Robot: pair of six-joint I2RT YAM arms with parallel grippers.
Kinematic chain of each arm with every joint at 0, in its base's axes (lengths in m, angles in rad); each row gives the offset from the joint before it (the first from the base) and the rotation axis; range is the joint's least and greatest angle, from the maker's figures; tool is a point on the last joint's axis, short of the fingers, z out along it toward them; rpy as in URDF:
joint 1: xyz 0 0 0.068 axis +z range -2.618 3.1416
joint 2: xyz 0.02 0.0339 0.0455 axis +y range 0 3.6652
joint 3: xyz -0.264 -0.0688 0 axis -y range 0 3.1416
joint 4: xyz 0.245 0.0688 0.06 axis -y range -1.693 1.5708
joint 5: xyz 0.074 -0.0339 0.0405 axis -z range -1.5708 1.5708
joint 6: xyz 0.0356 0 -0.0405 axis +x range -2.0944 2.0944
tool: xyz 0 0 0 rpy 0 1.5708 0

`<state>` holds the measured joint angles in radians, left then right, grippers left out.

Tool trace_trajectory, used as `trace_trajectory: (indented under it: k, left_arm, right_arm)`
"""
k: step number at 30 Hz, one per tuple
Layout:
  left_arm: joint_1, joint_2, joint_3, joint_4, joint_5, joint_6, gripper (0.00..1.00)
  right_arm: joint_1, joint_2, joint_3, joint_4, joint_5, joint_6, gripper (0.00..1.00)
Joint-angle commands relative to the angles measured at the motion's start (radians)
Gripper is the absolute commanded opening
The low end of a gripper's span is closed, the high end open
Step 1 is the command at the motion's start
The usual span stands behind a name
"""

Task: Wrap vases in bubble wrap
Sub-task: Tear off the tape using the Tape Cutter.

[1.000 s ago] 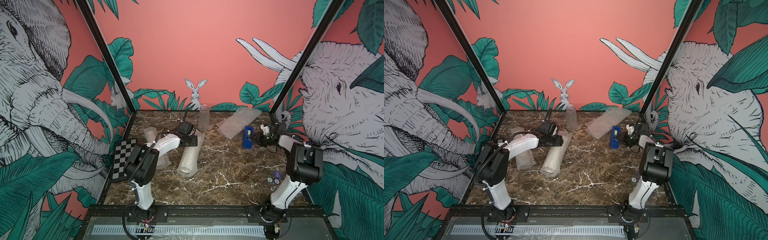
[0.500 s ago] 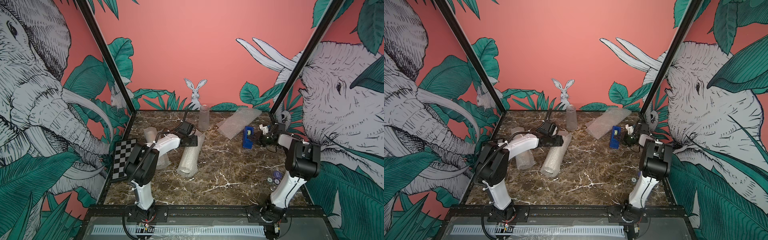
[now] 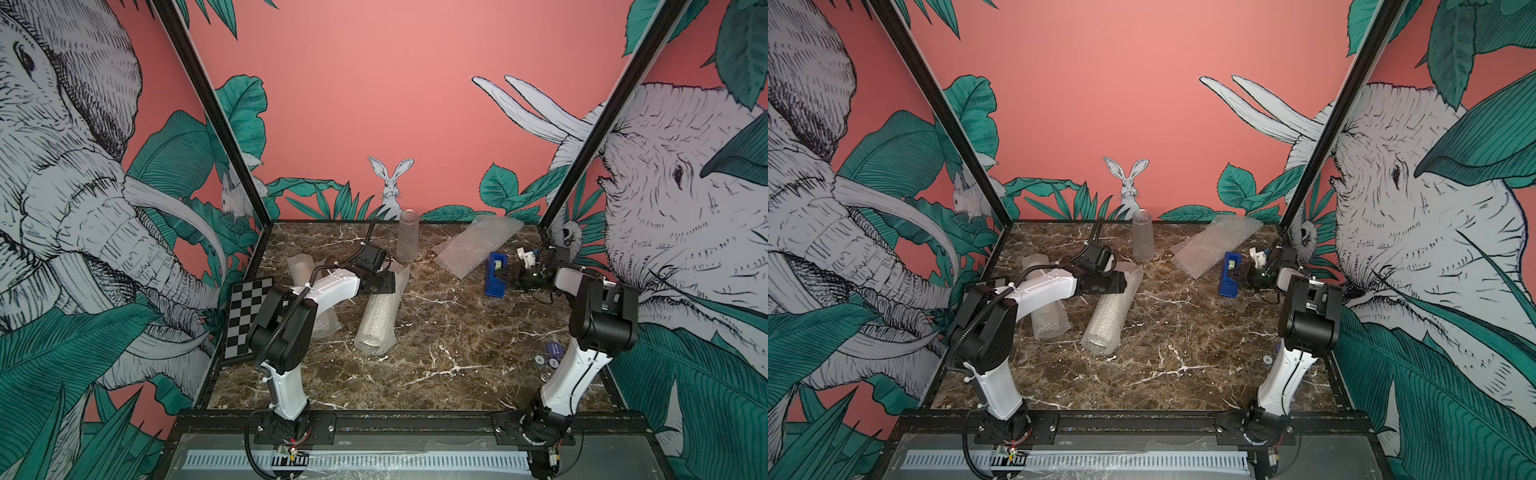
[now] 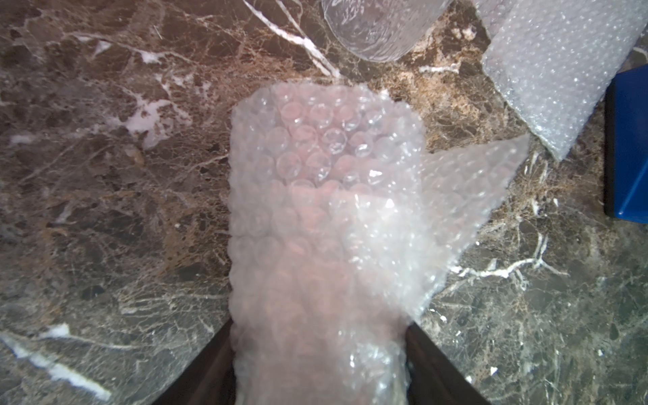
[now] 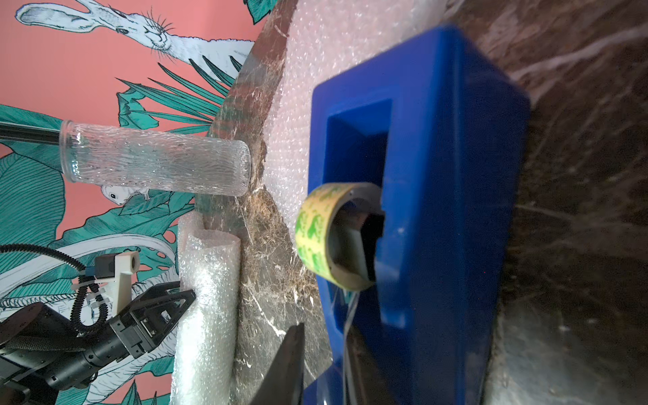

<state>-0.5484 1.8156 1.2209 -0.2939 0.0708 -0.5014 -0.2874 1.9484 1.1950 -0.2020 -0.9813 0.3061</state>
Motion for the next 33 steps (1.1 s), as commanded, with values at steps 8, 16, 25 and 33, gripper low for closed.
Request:
trace_trajectory:
  k: [8,16,25,33]
  left_arm:
    - [-0.015,0.003,-0.022,-0.12,0.023,-0.011,0.68]
    - [-0.015,0.013,-0.017,-0.124,0.024,-0.009,0.68]
    - [-0.016,0.018,-0.01,-0.147,-0.017,-0.005,0.68]
    - [-0.016,0.023,-0.012,-0.148,-0.02,-0.008,0.69]
  right_arm:
    - [-0.018,0.013,-0.053,0.093,-0.065,0.069,0.15]
    - [-0.021,0.0,-0.081,0.18,-0.107,0.13,0.08]
    - [-0.024,-0.112,-0.14,0.28,-0.134,0.226,0.01]
    - [-0.023,-0.168,-0.277,0.575,-0.15,0.458,0.0]
